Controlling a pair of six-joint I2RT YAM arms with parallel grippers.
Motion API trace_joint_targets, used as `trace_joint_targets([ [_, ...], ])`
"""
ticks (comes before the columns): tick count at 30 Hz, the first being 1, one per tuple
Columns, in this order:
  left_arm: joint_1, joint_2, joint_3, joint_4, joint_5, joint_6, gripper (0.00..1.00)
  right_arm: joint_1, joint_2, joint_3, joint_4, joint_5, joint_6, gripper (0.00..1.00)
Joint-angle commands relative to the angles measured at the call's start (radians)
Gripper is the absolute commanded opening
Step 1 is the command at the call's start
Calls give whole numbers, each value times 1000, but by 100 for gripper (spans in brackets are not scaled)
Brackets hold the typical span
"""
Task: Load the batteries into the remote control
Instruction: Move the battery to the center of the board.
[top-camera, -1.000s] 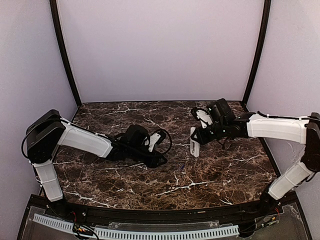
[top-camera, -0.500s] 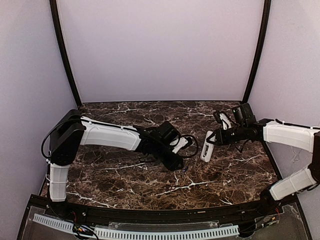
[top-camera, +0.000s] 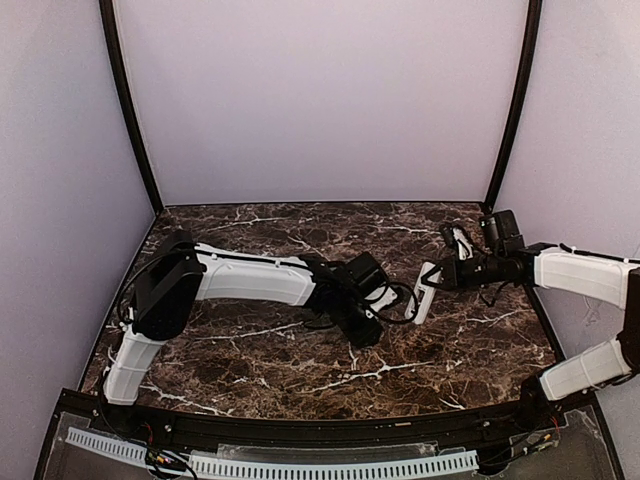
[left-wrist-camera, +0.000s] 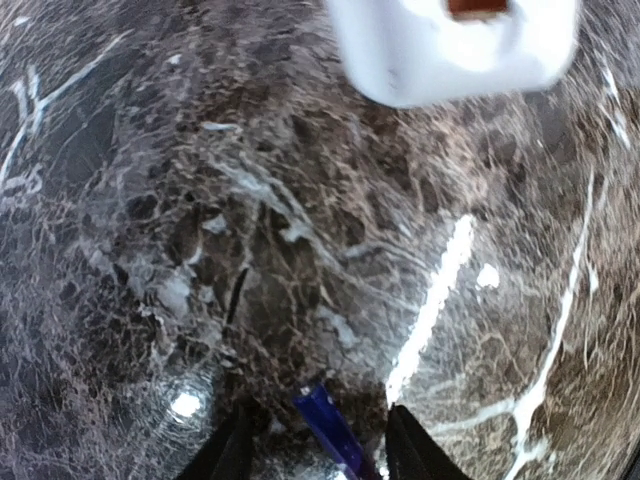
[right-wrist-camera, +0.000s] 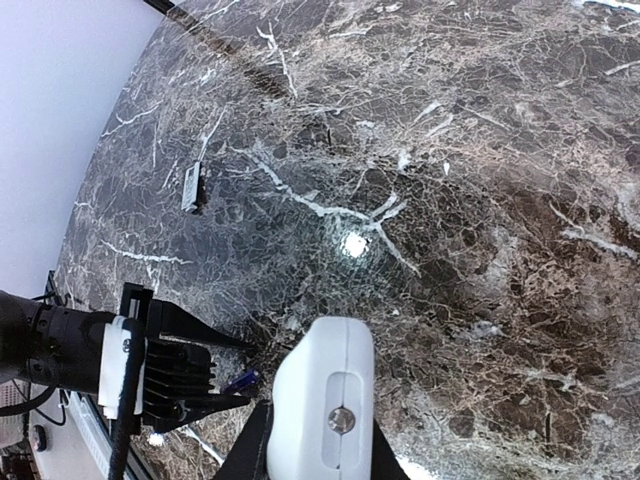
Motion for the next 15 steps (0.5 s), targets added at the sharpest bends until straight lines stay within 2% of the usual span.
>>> trace_joint_targets([
  [1, -6, 66, 67, -174, -126, 40, 37, -14, -16, -11, 40, -48, 7, 0],
  [4, -9, 67, 78, -256, -188, 90, 19, -19, -7, -10, 51, -89, 8, 0],
  [8, -5, 24, 40, -319, -242, 101, 3, -19, 7, -18, 98, -178, 17, 0],
  [11, 28, -69, -73, -287, -218, 33, 1, -20, 16, -34, 157, -249, 48, 0],
  [15, 85, -214, -243, -173, -190, -160, 0, -17, 31, -47, 212, -317, 76, 0],
])
